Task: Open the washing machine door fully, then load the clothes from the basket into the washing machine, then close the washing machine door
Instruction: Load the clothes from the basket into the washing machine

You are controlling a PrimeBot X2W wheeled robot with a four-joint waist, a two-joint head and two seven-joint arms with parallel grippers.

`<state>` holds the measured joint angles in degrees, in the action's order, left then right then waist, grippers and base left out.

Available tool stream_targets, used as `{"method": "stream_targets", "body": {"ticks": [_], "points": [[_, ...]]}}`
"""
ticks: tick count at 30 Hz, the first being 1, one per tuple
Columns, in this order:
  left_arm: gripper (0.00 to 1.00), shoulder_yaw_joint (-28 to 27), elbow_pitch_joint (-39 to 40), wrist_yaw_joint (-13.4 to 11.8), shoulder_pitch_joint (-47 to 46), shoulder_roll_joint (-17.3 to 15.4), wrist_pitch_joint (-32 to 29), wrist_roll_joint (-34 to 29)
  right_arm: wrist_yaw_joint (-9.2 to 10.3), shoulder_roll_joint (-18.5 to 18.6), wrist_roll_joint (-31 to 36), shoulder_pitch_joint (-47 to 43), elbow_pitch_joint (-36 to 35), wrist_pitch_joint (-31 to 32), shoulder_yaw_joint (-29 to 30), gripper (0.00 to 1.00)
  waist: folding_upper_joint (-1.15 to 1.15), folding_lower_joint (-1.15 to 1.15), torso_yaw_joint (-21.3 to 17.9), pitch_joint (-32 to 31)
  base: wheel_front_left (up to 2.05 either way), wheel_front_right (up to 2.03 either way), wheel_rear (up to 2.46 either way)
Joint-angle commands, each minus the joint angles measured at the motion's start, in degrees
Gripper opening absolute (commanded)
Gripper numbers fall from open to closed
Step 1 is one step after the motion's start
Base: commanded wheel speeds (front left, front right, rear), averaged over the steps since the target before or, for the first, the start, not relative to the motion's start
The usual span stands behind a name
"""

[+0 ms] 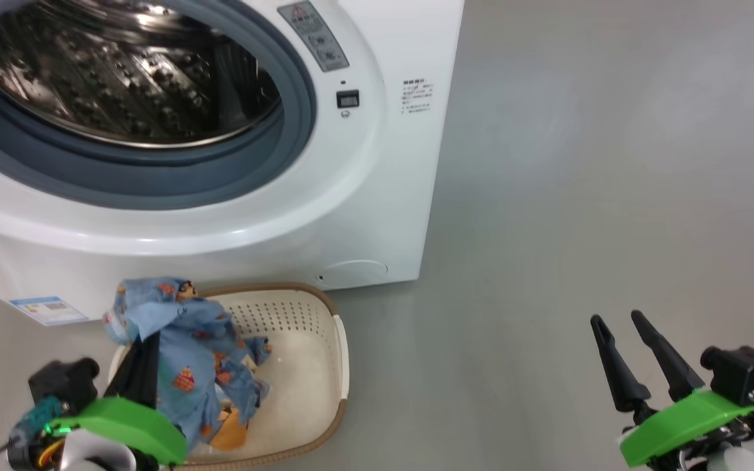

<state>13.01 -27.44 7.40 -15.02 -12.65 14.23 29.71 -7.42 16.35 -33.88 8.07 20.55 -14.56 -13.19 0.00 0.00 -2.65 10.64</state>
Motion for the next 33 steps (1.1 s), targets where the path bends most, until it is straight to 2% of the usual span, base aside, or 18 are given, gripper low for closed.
{"method": "stream_targets", "body": {"ticks": [1, 19, 33], "points": [[0.00, -3.19, 2.85, 0.09, 1.00, -1.08, 0.76, -1.34, -0.07, 1.06, -0.49, -1.39, -1.29, -0.44, -0.60, 1.00, 0.00, 0.00, 0.58, -1.67, 0.00, 0.00, 0.00], [0.00, -13.38, 16.63, 0.09, 11.47, 2.73, 0.76, -7.73, -0.07, 1.51, -0.58, -4.20, -2.40, -0.44, 2.28, 1.00, 0.00, 0.00, 2.28, -3.05, 0.00, 0.00, 0.00], [0.00, -14.79, 19.53, 0.09, 12.84, 4.52, 0.76, -8.11, -0.07, 1.10, -0.35, -3.18, -3.06, -0.44, 2.95, 1.00, 0.00, 0.00, 2.48, -1.12, 0.00, 0.00, 0.00]]}}
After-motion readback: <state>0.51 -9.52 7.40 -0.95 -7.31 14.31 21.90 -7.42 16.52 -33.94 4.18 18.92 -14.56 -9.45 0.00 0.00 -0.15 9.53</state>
